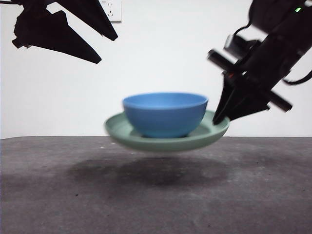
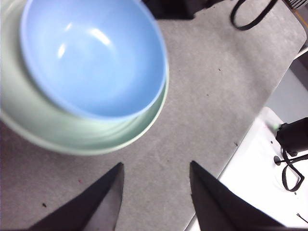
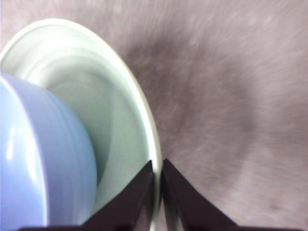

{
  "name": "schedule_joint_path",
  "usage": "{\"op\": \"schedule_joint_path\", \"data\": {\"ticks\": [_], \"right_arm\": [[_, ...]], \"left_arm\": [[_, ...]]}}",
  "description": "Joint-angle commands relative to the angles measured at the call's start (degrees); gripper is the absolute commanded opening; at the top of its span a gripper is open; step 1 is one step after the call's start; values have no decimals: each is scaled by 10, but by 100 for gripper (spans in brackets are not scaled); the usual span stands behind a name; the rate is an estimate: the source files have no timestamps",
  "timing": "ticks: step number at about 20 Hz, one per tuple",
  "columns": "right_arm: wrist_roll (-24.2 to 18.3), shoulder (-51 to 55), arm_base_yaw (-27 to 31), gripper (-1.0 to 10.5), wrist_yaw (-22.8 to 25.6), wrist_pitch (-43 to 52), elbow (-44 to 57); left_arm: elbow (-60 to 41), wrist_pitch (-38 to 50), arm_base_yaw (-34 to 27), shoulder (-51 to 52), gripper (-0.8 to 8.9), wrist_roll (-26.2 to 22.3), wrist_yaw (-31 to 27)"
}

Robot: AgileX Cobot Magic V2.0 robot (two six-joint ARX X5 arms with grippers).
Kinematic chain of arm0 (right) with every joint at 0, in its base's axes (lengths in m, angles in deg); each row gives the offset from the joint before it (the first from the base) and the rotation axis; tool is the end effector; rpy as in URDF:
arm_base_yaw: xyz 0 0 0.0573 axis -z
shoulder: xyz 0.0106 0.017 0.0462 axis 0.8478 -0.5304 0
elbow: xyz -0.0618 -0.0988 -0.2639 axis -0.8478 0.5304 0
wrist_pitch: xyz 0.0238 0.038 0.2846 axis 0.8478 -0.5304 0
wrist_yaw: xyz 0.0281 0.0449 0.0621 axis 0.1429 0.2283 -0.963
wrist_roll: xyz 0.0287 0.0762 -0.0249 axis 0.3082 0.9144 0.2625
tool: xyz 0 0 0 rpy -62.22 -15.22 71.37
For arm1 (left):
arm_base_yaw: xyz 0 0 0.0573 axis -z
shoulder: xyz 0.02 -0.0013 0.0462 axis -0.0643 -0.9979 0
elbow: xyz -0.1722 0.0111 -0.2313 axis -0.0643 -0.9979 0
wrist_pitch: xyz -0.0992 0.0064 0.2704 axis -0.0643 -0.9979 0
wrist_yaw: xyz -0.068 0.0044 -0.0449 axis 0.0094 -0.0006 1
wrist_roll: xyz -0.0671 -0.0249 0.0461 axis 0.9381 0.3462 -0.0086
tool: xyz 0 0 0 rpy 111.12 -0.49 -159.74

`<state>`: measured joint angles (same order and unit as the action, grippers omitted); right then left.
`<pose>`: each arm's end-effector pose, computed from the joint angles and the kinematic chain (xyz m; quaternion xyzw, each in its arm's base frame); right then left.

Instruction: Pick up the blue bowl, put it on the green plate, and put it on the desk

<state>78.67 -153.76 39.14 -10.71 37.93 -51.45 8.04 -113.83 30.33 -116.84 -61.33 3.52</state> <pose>0.3357 0.1450 0.1868 0.1647 0.4635 0.2531 0.8331 0.2099 -0.1816 0.2789 -0.0301 0.3969 -0.4509 0.7989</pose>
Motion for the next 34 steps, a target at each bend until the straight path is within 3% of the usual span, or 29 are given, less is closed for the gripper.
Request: {"op": "schedule_joint_path", "data": {"ticks": [1,9,19,22,25,30,34], "right_arm": [[33,-37,-14,14,-1,32,-19],[36,-153,-24,14,1,43,-80],[17,-159,-24,19,28,8,-84],[18,-159,-24,212,29,8,-84],[19,-159,-24,220,29,8,-84],[16,-120,-8,238,31,-14,-84],[-23,-26,-1,238,46,-65,-84]], "left_arm": [[6,5,5,-3,218,-8,5],[6,4,5,-3,218,-9,5],[6,4,5,-3,218,-8,4],[6,4,5,-3,218,-8,4],[6,4,5,-3,218,-8,4],[6,4,5,-3,218,-9,4],[6,4,5,-3,218,-8,4]]}}
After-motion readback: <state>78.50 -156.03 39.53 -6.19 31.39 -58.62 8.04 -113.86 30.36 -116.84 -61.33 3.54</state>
